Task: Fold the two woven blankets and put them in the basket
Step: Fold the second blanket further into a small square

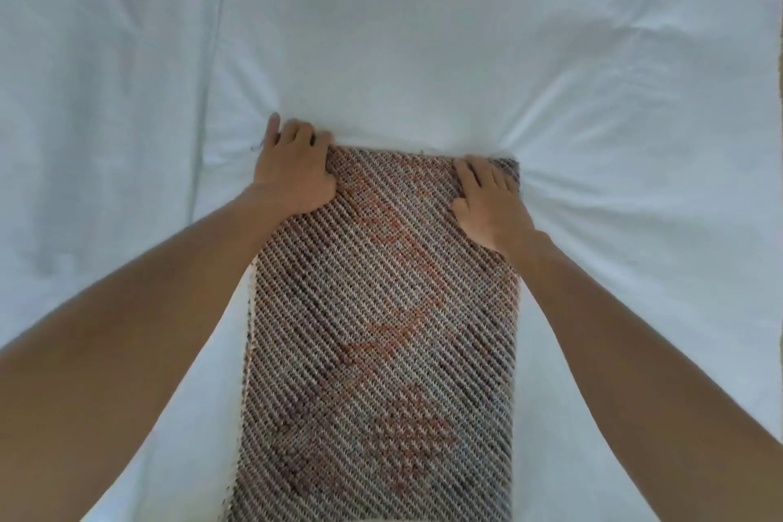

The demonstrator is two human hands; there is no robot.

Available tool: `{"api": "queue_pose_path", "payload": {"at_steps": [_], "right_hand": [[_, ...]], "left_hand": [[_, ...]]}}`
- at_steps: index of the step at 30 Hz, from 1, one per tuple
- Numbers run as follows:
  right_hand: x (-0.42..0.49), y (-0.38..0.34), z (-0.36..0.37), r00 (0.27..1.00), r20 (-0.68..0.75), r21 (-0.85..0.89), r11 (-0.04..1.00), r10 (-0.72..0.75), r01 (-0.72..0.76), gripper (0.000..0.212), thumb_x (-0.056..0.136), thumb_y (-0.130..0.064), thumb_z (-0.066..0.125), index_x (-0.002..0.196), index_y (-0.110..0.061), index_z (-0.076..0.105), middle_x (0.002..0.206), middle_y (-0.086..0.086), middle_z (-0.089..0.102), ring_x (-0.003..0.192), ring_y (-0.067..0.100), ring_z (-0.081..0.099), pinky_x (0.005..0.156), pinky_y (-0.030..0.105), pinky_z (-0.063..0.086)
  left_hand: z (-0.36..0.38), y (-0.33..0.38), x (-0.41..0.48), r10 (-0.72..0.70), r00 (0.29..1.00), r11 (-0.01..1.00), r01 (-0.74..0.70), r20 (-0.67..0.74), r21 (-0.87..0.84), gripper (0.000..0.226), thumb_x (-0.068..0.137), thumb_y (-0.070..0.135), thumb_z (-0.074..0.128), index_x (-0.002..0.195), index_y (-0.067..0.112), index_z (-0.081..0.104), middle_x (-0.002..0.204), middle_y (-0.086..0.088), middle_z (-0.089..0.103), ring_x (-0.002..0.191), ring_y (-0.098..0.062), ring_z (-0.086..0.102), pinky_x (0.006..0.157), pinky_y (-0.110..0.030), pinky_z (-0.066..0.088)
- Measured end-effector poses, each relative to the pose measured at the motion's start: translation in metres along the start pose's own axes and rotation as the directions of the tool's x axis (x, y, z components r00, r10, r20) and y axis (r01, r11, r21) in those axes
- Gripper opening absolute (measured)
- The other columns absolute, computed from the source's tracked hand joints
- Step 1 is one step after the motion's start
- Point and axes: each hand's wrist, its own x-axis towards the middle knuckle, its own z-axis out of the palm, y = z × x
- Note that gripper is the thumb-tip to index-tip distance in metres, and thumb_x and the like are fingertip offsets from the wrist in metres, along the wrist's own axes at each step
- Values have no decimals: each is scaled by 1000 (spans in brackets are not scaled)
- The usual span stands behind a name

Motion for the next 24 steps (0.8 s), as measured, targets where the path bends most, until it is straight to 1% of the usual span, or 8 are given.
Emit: {"api": "queue_pose_path", "payload": {"at_steps": [3,4,6,10,13,17,21,24], "right_hand": [[5,-6,-15,998,-59,-49,998,31,-34,71,82,-21,56,144,-14,24,144,15,32,135,33,25,113,43,16],[4,-9,-18,997,-68,-90,995,47,-53,68,79,-20,59,140,-12,30,138,17,37,130,34,29,111,43,20],[-2,-14,-19,993,-118,-177,983,29,-50,55,79,-18,60,129,-6,43,128,17,44,122,35,36,105,42,27],[-21,-11,-23,959,-273,-221,975,-82,20,34,80,-17,62,109,-2,54,114,17,52,111,35,45,101,43,31],[-39,-10,-38,952,-280,-192,979,-126,73,28,82,-19,62,102,-2,53,102,16,58,104,34,51,103,43,30],[-75,-14,-50,940,-309,-177,980,-144,92,31,82,-22,62,104,-3,49,97,13,56,94,31,52,90,41,36],[-121,-20,-40,891,-430,-188,980,-145,69,29,74,-17,62,97,-2,54,89,14,54,84,31,51,79,41,37],[-157,-32,-24,862,-495,-135,990,-109,48,28,68,-14,60,91,-1,54,83,14,52,79,30,49,74,39,36]], "left_hand": [[-17,1,0,65,996,994,-70,56,83,56,75,20,58,127,4,46,127,-19,45,124,-36,36,111,-44,24],[-20,3,-2,83,996,993,-86,41,79,51,74,17,59,121,2,50,122,-19,46,118,-36,40,105,-44,31],[-25,5,-11,96,995,995,-96,2,19,41,74,12,59,112,0,52,116,-18,46,109,-35,45,95,-43,39],[-36,2,-35,100,994,994,-102,-42,-45,29,74,10,56,101,4,47,101,-16,53,84,-27,45,75,-37,38],[-43,1,-53,111,987,993,-113,-116,-14,34,74,14,55,104,2,46,96,-16,54,85,-29,47,79,-40,39],[-45,7,-89,110,967,994,-111,-232,9,35,74,18,55,104,1,48,95,-16,54,87,-31,49,80,-42,39],[-39,9,-136,134,917,990,-136,-375,19,28,72,16,61,93,0,52,81,-16,55,72,-27,45,70,-42,40],[-31,13,-173,135,913,990,-138,-385,21,23,71,14,60,88,0,53,79,-16,55,70,-26,44,67,-39,37]]}}
